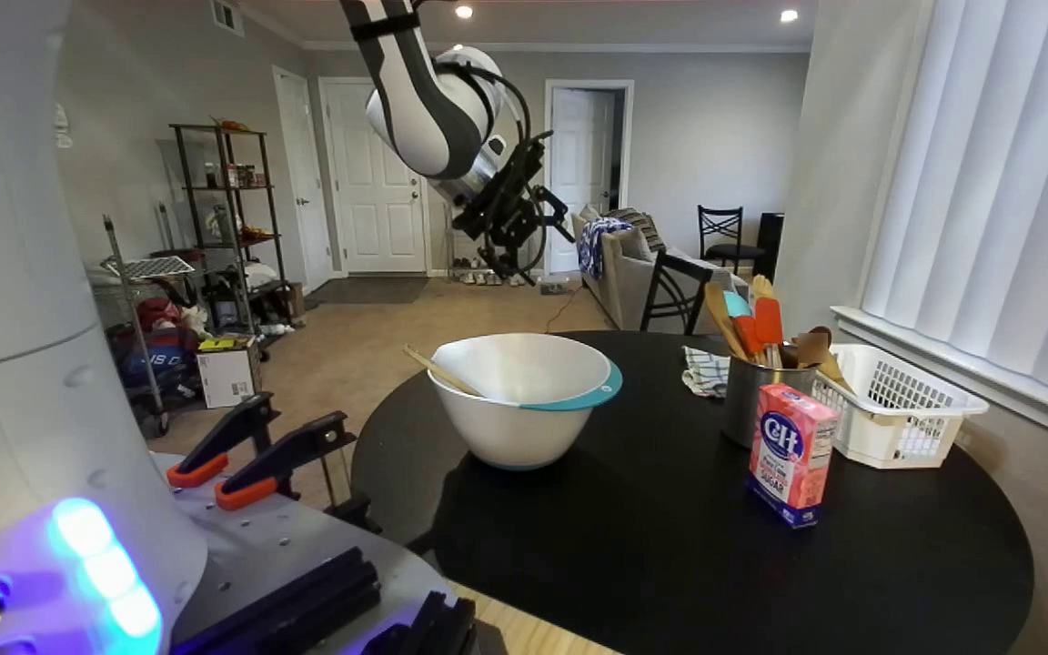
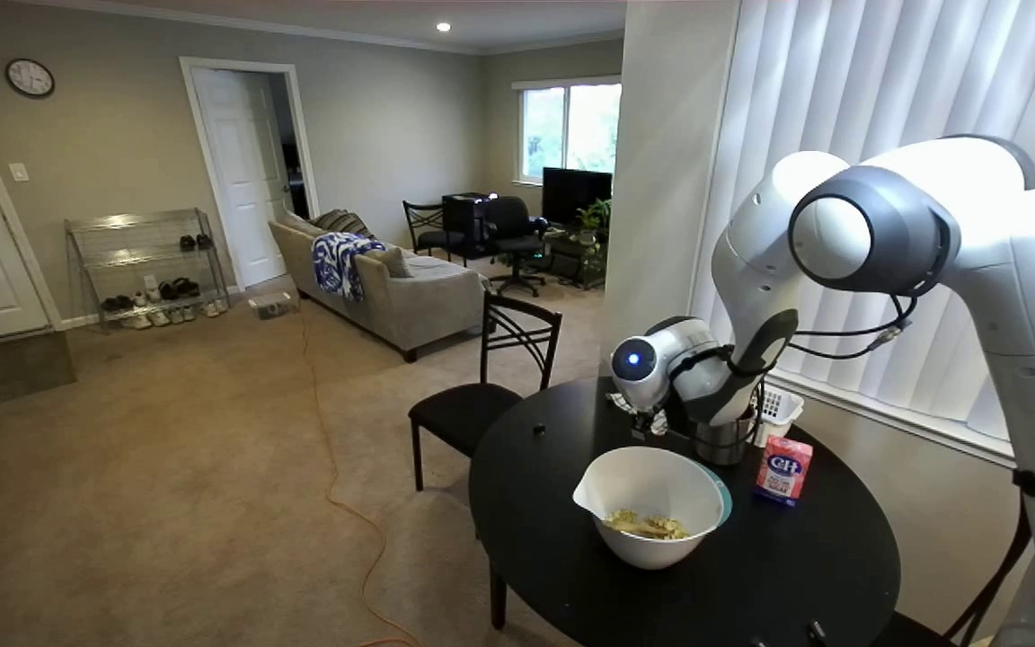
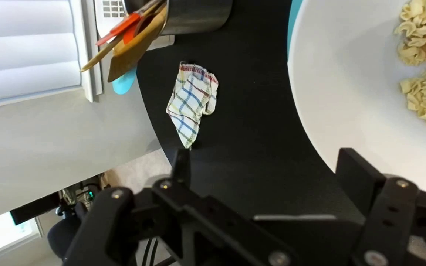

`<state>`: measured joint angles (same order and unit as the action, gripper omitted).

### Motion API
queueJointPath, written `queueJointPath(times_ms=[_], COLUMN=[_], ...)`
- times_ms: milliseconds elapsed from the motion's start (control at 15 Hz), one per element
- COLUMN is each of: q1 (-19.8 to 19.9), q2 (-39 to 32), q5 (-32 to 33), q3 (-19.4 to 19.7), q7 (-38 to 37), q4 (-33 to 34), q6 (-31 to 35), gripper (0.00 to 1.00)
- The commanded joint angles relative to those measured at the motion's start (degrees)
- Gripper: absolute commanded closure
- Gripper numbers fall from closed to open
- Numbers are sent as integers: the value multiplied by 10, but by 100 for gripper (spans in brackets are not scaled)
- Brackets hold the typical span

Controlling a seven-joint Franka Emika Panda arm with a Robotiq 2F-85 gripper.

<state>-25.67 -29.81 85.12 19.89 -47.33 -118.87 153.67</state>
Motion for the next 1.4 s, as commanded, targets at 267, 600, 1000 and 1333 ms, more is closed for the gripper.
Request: queueJointPath(times_ms=[267, 600, 1000, 1333], q1=[0, -23, -71, 20], q2=[-3, 25, 134, 178], q5=[0, 71, 120, 52], q3=[0, 9, -4, -129], q7=[0, -87, -262, -237], q4=[5, -17, -130, -188], q6=[0, 9, -33, -79], gripper=[0, 0, 0, 0])
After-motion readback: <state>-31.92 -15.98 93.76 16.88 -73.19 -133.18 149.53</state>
